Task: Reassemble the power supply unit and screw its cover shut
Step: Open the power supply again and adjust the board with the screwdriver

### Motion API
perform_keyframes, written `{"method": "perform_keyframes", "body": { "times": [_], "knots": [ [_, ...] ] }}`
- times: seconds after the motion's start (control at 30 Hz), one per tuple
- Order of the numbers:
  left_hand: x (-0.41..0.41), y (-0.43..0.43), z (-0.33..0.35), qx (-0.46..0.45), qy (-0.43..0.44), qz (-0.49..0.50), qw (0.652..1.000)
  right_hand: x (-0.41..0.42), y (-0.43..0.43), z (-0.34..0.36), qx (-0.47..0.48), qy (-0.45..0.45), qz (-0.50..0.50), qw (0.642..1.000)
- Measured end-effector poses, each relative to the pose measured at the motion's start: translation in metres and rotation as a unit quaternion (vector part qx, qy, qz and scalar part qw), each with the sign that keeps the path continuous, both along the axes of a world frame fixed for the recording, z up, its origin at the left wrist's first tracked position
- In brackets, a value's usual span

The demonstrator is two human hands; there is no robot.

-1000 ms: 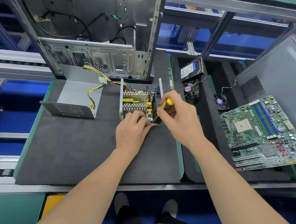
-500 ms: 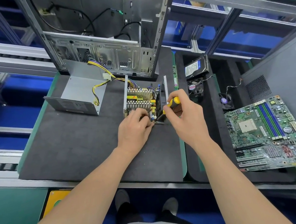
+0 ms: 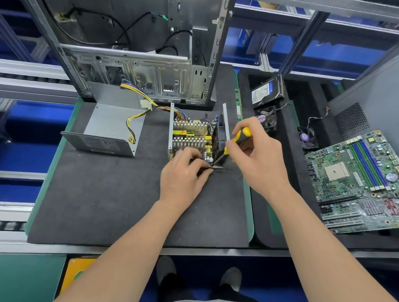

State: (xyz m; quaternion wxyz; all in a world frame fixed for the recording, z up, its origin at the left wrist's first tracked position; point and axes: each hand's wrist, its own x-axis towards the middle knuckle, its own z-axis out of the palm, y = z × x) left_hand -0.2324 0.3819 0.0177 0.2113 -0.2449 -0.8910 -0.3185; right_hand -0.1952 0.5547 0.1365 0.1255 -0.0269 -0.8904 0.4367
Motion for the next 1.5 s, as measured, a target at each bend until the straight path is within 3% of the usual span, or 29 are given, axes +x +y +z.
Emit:
{"method": "perform_keyframes", "body": {
  "times": [0.87, 1.5],
  "knots": [
    [-0.002, 0.000, -0.008, 0.025, -0.006, 0.011, 1.000, 0.001, -0.004, 0.007, -0.021, -0.024, -0.016, 0.999],
    [0.001, 0.000, 0.003, 0.008, -0.022, 0.003, 1.000, 0.002, -0.007, 0.004, 0.048, -0.020, -0.035, 0.998]
  ]
}}
